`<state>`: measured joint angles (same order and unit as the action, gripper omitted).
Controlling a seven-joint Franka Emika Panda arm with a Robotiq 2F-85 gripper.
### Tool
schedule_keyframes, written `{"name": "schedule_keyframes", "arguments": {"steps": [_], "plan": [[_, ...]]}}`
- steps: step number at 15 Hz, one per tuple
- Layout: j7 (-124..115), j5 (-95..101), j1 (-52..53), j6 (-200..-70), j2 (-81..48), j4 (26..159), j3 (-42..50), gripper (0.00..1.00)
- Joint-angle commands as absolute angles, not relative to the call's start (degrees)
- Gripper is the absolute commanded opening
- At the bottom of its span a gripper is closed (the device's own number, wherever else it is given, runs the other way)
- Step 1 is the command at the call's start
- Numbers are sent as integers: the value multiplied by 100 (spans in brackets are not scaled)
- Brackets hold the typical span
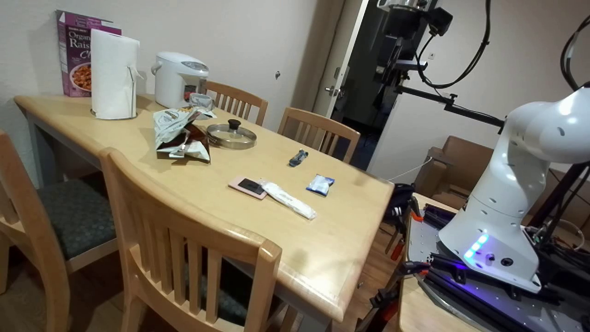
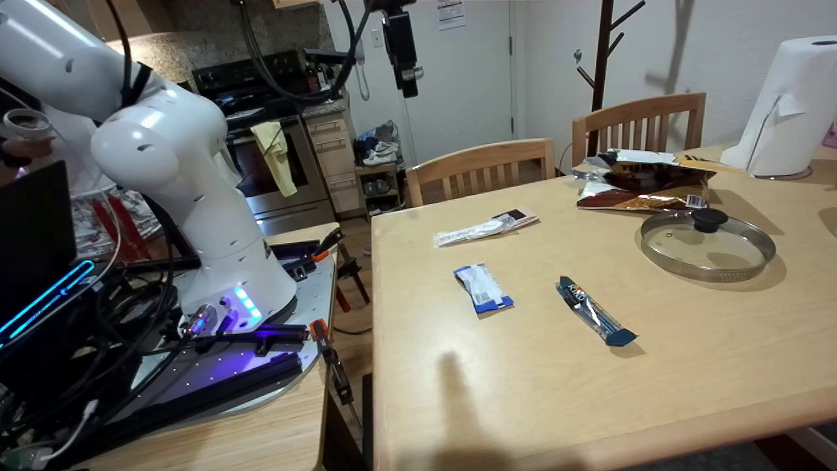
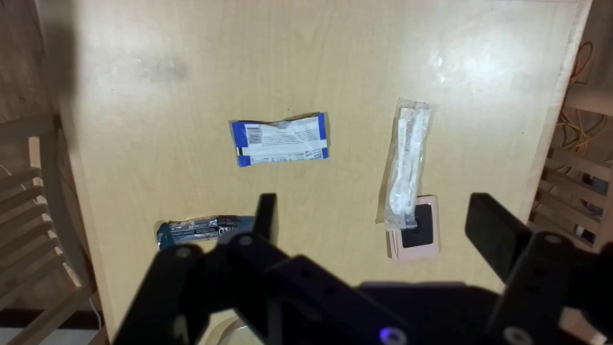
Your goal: Move the blue packet to the left
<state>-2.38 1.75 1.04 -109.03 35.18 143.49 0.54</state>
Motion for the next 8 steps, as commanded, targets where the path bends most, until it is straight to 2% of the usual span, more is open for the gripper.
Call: {"name": "schedule_keyframes", "arguments": {"steps": [1,8], "plan": [[-214,147,53,-10889,3515,14337,9,100],[-374,45,87,-11024,3370,14226,-64,100]]}}
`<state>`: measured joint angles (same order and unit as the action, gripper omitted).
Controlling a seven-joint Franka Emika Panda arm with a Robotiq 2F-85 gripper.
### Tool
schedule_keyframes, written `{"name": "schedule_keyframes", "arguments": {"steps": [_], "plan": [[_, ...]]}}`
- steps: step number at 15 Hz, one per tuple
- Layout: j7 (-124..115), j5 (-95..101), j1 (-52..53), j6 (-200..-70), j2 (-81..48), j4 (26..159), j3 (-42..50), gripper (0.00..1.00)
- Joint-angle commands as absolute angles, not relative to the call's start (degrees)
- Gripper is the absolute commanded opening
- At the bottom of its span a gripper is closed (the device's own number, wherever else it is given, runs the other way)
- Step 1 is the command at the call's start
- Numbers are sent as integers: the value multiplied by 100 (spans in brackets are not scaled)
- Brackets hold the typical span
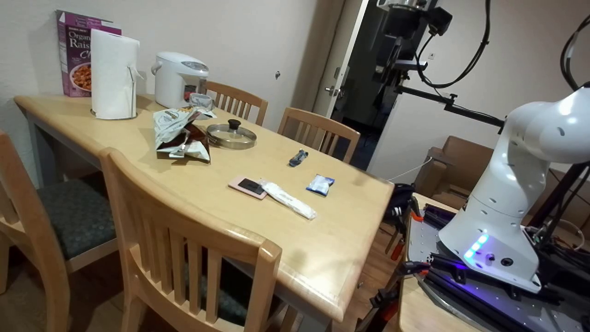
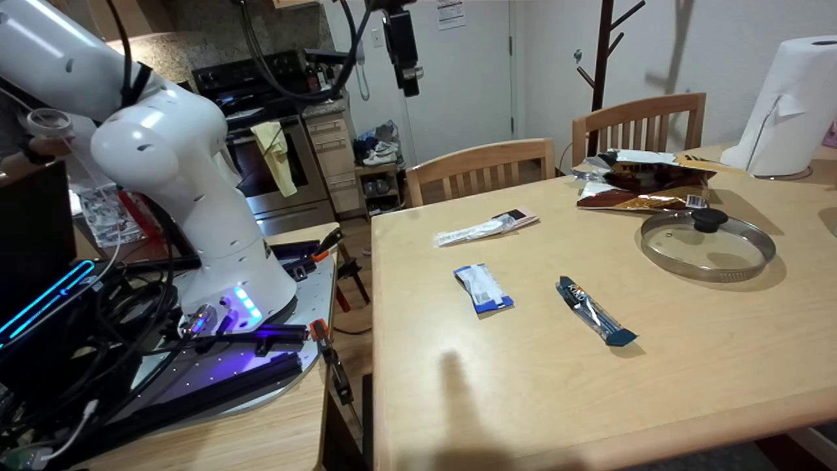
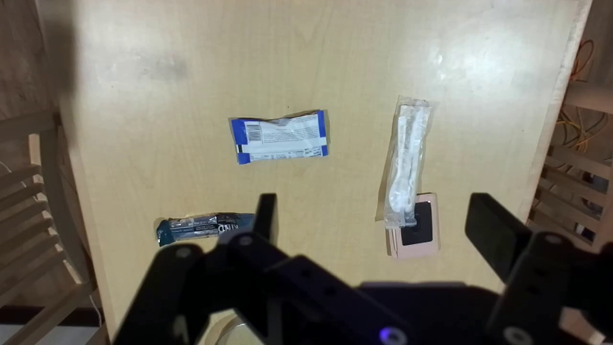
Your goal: Move the blue packet to the left
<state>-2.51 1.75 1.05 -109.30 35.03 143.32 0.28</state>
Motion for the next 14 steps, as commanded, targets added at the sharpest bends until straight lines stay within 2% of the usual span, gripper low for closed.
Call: {"name": "schedule_keyframes", "arguments": {"steps": [1,14], "plan": [[-449,26,76,-11065,3347,14217,-83,100],[-1656,-724,-118,-12159,2356,14217,-61,100]]}}
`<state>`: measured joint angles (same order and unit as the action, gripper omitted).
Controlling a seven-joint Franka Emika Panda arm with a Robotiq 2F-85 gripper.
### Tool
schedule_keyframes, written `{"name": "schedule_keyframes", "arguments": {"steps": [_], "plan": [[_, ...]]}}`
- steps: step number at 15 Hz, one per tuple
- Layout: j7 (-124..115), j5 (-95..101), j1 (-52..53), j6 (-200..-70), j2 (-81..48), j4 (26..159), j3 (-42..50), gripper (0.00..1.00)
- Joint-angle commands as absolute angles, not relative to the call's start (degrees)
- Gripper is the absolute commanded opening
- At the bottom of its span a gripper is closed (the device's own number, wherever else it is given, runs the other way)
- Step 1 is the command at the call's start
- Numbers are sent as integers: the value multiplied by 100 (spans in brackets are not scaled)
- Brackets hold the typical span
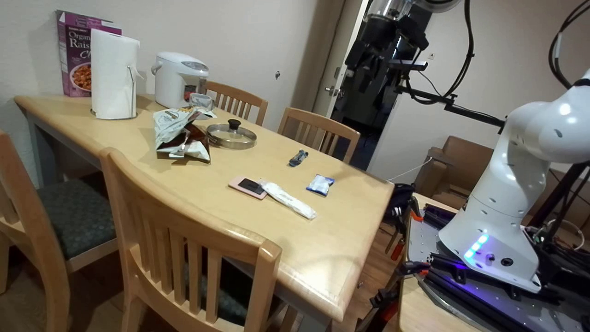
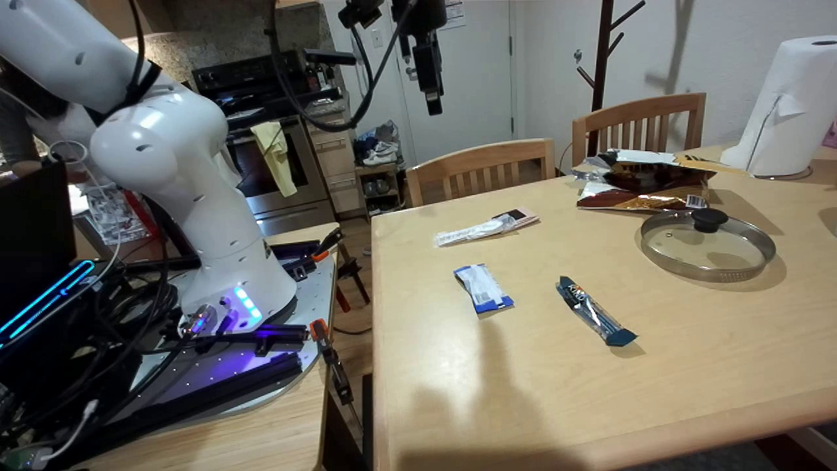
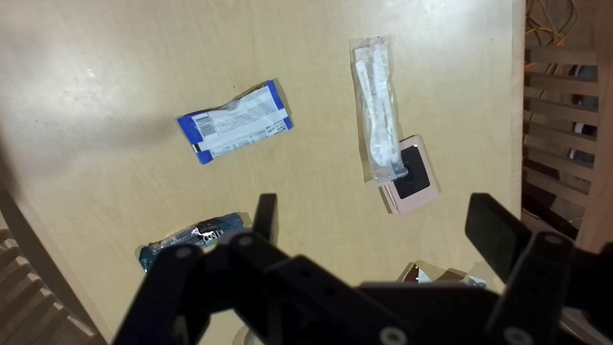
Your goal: Move the blue packet to the left
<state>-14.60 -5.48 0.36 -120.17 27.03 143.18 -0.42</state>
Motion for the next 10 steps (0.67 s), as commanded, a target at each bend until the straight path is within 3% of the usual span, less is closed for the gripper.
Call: {"name": "schedule_keyframes", "arguments": {"steps": [1,10], "plan": [[-1707,-747,-156,-12197,2269,14224,-38,100],[-3002,-1510,-438,-13249,1750,14405,38,100]]}}
